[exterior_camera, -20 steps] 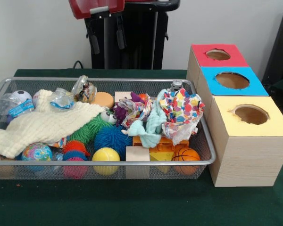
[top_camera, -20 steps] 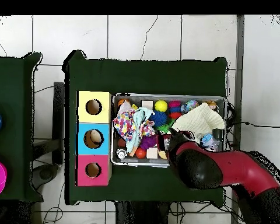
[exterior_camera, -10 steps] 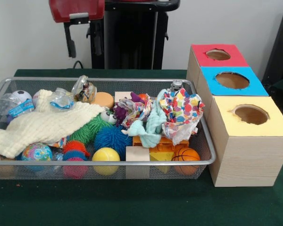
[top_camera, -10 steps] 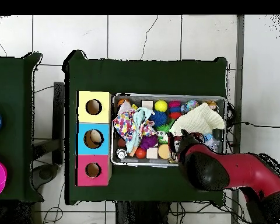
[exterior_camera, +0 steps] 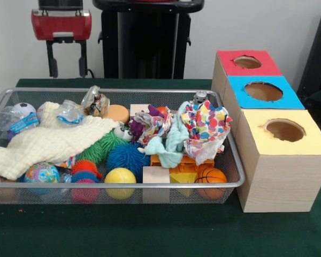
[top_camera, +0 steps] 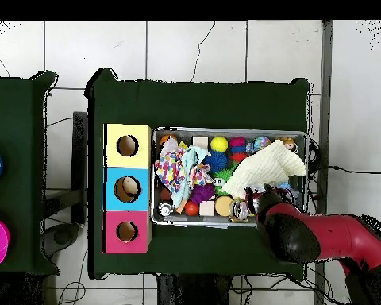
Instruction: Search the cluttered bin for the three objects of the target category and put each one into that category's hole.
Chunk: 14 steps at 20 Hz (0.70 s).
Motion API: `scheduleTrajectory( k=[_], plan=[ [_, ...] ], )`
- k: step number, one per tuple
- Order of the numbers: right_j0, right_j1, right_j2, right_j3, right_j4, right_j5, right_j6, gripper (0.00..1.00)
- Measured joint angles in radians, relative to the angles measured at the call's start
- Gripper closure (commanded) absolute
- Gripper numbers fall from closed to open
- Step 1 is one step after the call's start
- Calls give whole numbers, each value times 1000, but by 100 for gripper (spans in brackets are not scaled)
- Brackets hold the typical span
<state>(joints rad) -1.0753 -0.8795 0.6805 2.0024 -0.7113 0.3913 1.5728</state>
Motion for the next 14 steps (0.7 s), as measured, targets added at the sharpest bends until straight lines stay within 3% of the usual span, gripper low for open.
scheduleTrajectory(
  k=[14],
  plan=[
    [23, 146, -105, -1, -108, -168, 0, 0]
  ],
)
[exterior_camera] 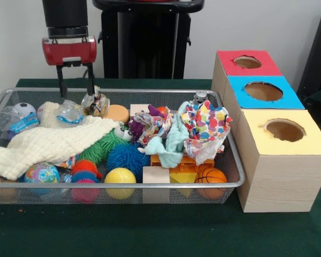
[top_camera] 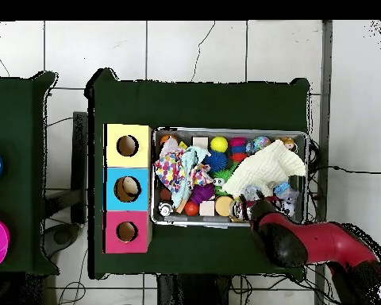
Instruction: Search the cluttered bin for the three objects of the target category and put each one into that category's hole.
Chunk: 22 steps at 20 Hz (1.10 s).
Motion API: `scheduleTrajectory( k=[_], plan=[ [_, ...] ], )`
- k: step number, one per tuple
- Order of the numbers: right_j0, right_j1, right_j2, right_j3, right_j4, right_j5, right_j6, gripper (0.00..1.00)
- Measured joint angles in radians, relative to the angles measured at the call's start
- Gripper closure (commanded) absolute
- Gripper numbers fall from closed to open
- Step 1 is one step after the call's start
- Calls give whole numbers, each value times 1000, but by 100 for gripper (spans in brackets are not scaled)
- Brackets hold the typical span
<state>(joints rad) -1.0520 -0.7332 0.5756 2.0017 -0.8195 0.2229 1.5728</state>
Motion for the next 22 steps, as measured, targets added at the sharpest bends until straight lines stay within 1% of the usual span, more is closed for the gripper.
scheduleTrajectory(
  k=[3, 4, 7, 8, 10, 14, 22],
  plan=[
    [13, 18, -18, -1, -15, -37, 0, 0],
    [27, 34, -36, -3, -26, -72, 0, 0],
    [42, 51, -55, -6, -42, -118, 0, 0],
    [47, 63, -63, -8, -54, -153, 0, 0],
    [46, 69, -65, -9, -60, -170, 0, 0],
    [34, 83, -65, -14, -64, -193, 0, 0],
    [-42, 85, -64, -25, -64, -193, 0, 0]
  ],
)
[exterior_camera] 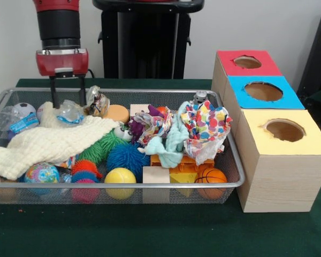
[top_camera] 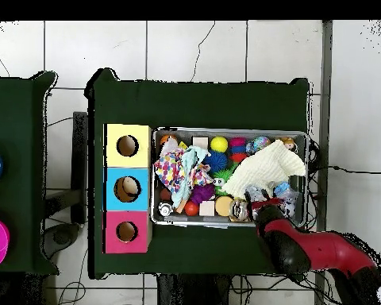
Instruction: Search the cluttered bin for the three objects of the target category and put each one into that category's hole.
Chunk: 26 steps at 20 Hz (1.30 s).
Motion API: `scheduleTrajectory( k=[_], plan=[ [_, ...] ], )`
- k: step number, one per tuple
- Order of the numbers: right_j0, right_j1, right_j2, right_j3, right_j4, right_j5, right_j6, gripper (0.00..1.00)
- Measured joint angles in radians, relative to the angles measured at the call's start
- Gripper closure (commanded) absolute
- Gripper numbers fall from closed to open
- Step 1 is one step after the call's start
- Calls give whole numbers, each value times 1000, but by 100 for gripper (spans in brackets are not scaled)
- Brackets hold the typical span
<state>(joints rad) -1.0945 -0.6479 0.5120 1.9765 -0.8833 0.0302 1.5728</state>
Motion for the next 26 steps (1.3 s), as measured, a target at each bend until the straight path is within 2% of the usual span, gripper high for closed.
scheduleTrajectory(
  k=[4, 13, 26],
  plan=[
    [-23, 3, 0, -11, 0, 0, 0, 0],
    [-22, 81, -7, -33, 1, -2, 0, 0],
    [-19, 92, -8, -35, 1, -2, 0, 0]
  ],
)
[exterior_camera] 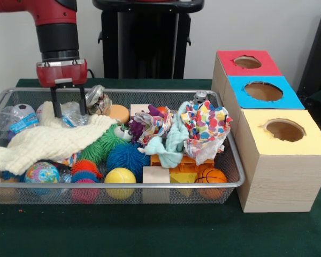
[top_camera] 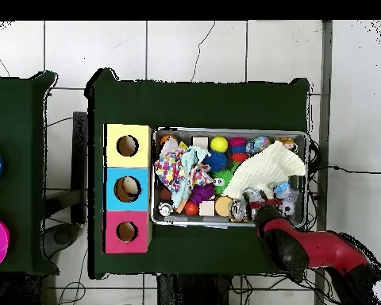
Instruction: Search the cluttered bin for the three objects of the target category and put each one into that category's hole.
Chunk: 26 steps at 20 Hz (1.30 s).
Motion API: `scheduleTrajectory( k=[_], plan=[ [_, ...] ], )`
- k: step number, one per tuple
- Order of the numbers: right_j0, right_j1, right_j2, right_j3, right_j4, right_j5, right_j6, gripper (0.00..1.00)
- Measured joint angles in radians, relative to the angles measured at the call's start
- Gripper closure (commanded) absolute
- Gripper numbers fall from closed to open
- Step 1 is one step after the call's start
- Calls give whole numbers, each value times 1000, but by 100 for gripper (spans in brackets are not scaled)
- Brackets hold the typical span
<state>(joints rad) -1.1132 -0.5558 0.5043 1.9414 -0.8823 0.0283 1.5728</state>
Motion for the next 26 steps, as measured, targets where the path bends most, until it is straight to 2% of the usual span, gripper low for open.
scheduleTrajectory(
  k=[10, 26],
  plan=[
    [-25, 30, 9, -4, 43, 2, 0, 0],
    [-23, 31, 10, -4, 96, 48, 0, 0]
  ],
)
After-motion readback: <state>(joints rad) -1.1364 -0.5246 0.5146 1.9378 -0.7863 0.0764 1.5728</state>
